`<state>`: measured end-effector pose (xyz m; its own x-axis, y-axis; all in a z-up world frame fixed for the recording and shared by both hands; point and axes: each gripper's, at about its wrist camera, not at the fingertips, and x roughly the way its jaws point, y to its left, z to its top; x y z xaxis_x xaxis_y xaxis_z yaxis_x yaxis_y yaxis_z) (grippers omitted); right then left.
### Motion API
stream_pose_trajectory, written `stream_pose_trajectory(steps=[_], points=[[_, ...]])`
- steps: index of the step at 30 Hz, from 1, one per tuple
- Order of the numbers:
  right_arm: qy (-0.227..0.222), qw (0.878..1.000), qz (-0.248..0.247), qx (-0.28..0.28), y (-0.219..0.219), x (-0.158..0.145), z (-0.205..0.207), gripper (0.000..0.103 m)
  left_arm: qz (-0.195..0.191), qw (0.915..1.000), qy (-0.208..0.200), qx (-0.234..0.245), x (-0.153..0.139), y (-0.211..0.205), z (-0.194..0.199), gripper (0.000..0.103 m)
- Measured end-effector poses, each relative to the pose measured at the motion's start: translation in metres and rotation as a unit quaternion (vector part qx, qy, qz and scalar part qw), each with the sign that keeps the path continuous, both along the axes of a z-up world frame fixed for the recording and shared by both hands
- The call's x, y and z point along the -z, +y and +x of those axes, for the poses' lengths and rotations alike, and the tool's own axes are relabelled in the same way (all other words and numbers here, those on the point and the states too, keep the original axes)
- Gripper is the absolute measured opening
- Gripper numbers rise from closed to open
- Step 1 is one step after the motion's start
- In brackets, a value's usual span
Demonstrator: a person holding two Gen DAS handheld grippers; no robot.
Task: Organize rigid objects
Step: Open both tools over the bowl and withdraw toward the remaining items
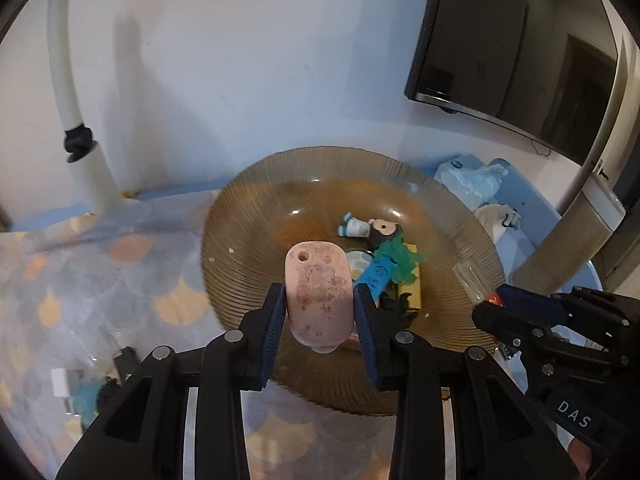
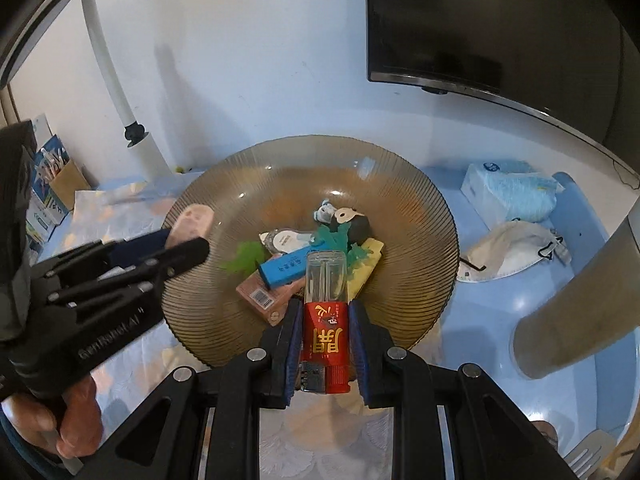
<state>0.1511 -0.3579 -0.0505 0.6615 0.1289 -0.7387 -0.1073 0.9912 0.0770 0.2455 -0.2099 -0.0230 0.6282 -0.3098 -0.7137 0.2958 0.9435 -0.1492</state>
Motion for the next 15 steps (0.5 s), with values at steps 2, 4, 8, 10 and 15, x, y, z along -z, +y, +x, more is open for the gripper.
stream_pose_trajectory(steps=[2, 4, 8, 10, 15], points=[[-0.016, 1.000, -0.005, 0.011, -0.004, -0.008, -0.003, 0.026, -0.008, 1.0000, -0.001, -0.003, -0.005, 0.004, -0.004, 0.062], [-0.028, 0.999, 0.002, 0.018, -0.007, -0.016, -0.010, 0.029, -0.021, 0.9994, -0.023, -0.015, -0.015, 0.018, -0.015, 0.071], [-0.040, 0.999, 0.028, 0.007, 0.000, -0.029, -0.030, 0.033, -0.030, 0.9970, -0.054, -0.046, -0.035, 0.061, -0.036, 0.070], [-0.049, 0.998, 0.025, -0.010, 0.017, -0.040, -0.039, 0.033, -0.039, 0.9941, -0.070, -0.073, -0.049, 0.092, -0.051, 0.070], [-0.092, 0.992, 0.033, -0.075, 0.071, -0.071, -0.065, 0.046, -0.019, 0.9803, -0.109, -0.164, -0.072, 0.168, -0.086, 0.071]])
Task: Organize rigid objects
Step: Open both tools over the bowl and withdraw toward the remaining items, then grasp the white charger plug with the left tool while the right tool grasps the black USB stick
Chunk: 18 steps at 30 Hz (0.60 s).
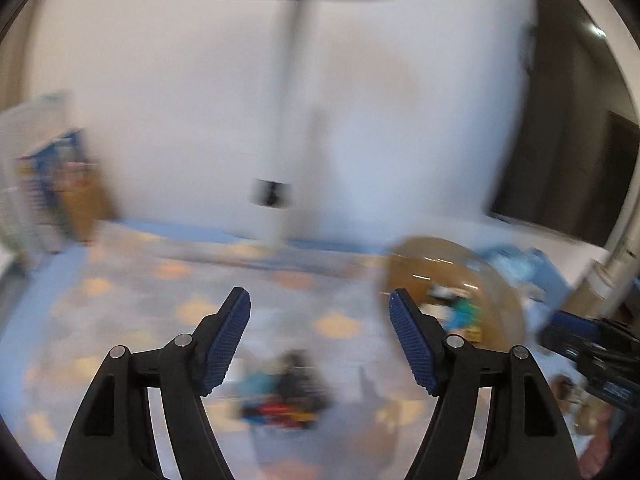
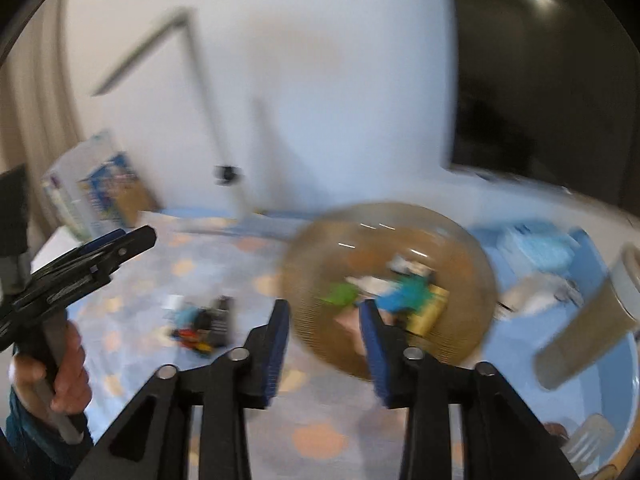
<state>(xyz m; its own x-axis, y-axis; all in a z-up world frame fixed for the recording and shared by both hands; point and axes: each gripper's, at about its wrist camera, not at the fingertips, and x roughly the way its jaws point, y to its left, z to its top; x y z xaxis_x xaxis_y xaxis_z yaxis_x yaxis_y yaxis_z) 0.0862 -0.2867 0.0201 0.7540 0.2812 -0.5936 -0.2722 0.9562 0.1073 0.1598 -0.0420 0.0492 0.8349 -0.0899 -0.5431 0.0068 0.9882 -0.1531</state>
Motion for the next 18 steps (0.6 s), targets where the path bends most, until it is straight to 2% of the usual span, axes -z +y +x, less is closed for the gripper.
stream_pose_trajectory(steps=[1, 3, 6, 9, 12, 14, 18], points=[[-0.005, 1.000, 0.004, -0.017, 0.014, 0.000, -0.005, 0.052, 0.003, 0.9997, 0.001, -0.023, 0.002, 0.017, -0.006, 0.071], [-0.003, 0.999, 0.002, -0.048, 0.044, 0.012, -0.013, 0.052, 0.005, 0.9980, 0.010, -0.061, 0.012, 0.047, -0.017, 0.071], [0.024, 0.997, -0.002, -0.077, 0.084, 0.056, -0.018, 0.052, 0.033, 0.9919, 0.035, -0.118, 0.052, 0.082, -0.027, 0.071], [0.041, 0.996, -0.014, -0.084, 0.108, 0.105, -0.016, 0.052, 0.030, 0.9894, 0.074, -0.121, 0.100, 0.102, -0.028, 0.071], [0.064, 0.994, -0.013, -0.085, 0.118, 0.143, -0.010, 0.052, 0.040, 0.9872, 0.097, -0.121, 0.129, 0.106, -0.028, 0.071], [0.067, 0.994, -0.013, -0.085, 0.119, 0.152, -0.010, 0.052, 0.043, 0.9873, 0.094, -0.120, 0.140, 0.106, -0.032, 0.071], [0.058, 0.995, -0.004, -0.076, 0.114, 0.154, -0.009, 0.052, 0.077, 0.9871, 0.077, -0.117, 0.138, 0.094, -0.036, 0.071]])
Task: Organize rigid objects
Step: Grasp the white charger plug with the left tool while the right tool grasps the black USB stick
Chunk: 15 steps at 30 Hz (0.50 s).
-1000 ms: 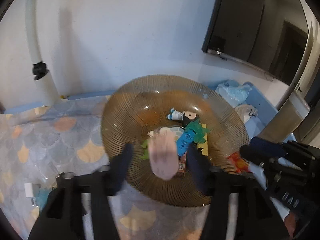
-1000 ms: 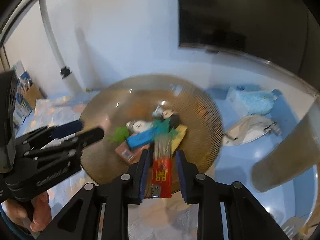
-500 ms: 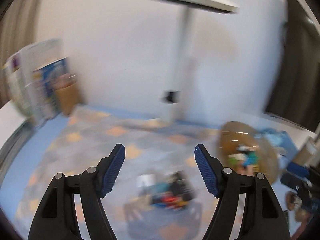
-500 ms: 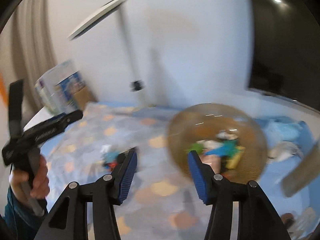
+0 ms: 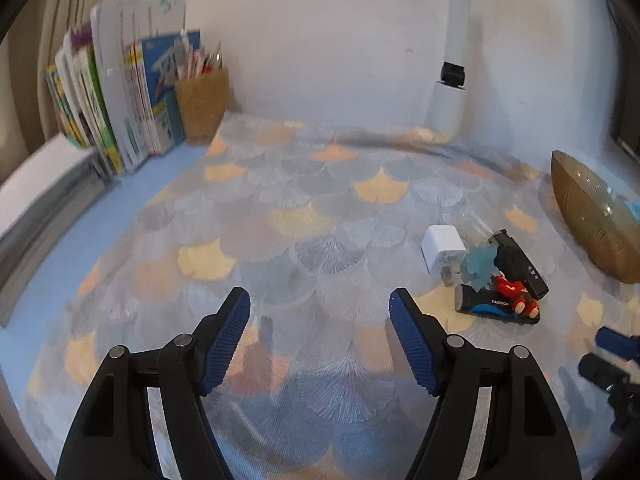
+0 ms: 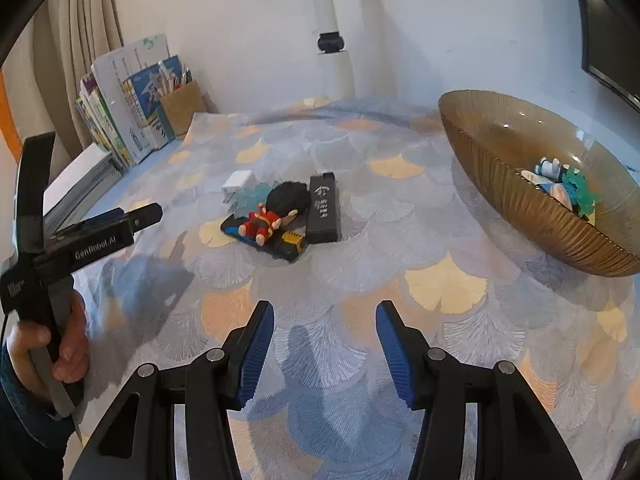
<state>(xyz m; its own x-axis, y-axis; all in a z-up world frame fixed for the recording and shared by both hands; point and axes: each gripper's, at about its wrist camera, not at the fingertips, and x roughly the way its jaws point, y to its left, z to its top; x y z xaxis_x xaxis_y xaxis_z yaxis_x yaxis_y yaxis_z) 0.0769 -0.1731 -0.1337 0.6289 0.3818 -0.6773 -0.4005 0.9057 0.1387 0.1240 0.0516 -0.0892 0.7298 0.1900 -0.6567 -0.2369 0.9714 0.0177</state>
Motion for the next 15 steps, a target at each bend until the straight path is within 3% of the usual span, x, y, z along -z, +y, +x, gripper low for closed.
stream_pose_trajectory(steps=[3, 10, 13, 15], points=[[0.004, 1.000, -0.006, 0.004, 0.000, 0.003, 0.001, 0.052, 0.016, 0.9998, 0.007, 0.011, 0.001, -0.008, 0.000, 0.071], [0.008, 1.000, -0.011, 0.008, 0.002, 0.004, 0.001, 0.052, -0.009, 0.9999, 0.009, 0.009, 0.006, 0.002, 0.000, 0.072], [0.022, 1.000, -0.009, 0.013, 0.000, 0.004, 0.007, 0.052, 0.005, 0.9992, 0.025, 0.030, 0.007, -0.006, 0.004, 0.072], [0.035, 0.999, -0.011, 0.011, 0.001, 0.002, 0.013, 0.052, -0.005, 0.9980, 0.038, 0.051, 0.004, -0.010, 0.009, 0.072]])
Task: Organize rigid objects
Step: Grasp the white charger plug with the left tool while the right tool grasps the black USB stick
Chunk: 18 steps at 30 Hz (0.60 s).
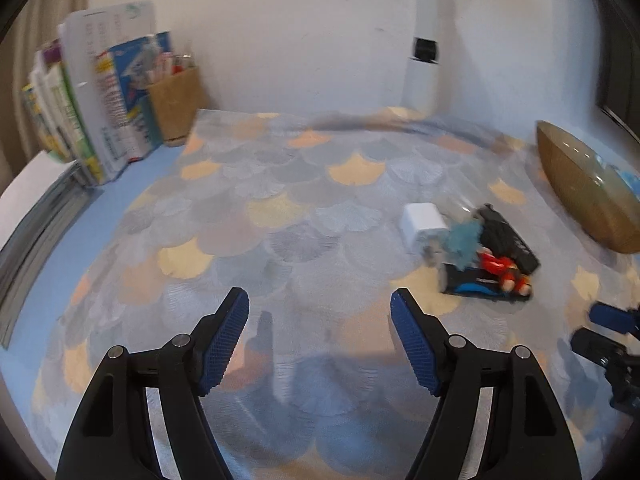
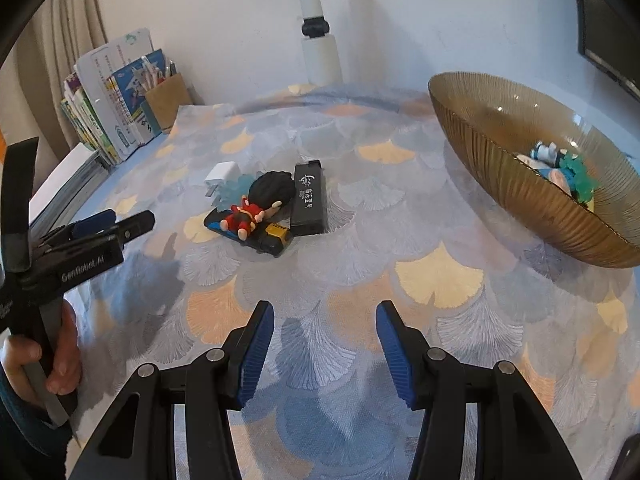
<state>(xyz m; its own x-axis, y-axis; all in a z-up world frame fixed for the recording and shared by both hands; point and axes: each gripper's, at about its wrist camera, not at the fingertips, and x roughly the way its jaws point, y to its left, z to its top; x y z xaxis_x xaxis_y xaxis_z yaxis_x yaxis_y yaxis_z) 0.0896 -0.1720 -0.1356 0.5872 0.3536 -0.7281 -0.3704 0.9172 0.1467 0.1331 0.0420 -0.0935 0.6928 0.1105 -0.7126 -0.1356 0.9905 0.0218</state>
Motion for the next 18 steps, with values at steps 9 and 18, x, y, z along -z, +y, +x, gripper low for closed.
stream_pose_trajectory(steps=[9, 18], points=[[0.011, 1.000, -0.019, -0.016, 0.021, -0.022, 0.051, 0.042, -0.060, 0.9957, 0.029, 0.064, -0.008, -0.010, 0.051, 0.072], [0.030, 0.999, -0.022, -0.022, 0.033, -0.006, 0.075, 0.036, -0.045, 0.9950, 0.034, 0.082, 0.002, -0.020, 0.080, 0.070]])
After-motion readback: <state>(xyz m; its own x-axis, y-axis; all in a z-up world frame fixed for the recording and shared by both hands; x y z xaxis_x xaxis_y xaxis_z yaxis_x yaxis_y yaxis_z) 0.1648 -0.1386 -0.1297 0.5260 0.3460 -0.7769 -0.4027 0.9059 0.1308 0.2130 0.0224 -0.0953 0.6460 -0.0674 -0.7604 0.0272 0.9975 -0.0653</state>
